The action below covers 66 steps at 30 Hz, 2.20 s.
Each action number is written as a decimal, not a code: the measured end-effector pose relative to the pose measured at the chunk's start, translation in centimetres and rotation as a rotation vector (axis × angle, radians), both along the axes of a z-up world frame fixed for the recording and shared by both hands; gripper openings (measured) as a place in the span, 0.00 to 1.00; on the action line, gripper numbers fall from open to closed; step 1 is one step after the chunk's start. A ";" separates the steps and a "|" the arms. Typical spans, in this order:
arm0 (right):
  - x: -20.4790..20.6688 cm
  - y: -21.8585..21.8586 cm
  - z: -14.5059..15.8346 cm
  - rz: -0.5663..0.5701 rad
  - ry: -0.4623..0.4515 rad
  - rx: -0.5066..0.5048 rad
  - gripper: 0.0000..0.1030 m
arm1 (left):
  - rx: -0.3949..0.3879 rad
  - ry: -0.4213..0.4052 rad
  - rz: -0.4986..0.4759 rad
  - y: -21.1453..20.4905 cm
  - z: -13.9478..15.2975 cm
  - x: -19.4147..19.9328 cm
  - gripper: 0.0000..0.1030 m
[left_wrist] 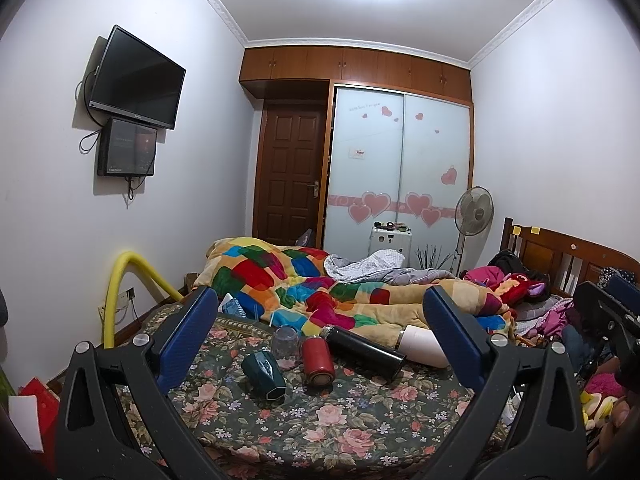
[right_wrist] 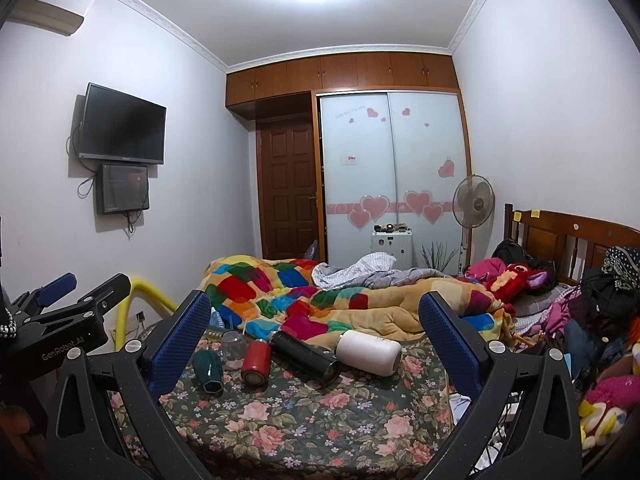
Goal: Flip cup upright
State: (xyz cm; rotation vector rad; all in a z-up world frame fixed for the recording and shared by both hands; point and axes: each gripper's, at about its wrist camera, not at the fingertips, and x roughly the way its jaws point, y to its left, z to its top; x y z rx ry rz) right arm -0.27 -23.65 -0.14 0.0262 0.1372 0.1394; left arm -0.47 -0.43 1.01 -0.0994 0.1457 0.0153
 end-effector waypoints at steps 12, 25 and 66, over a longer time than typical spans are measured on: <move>0.9 0.2 -0.5 0.000 0.021 0.000 1.00 | 0.000 -0.005 0.002 0.4 -0.9 0.8 1.00; 4.4 0.3 -2.3 -0.003 0.100 -0.013 1.00 | -0.067 0.085 0.048 2.4 -4.0 6.7 1.00; 17.7 -1.5 -11.9 -0.123 0.489 -0.046 1.00 | -0.130 0.795 0.308 7.4 -28.6 33.9 0.70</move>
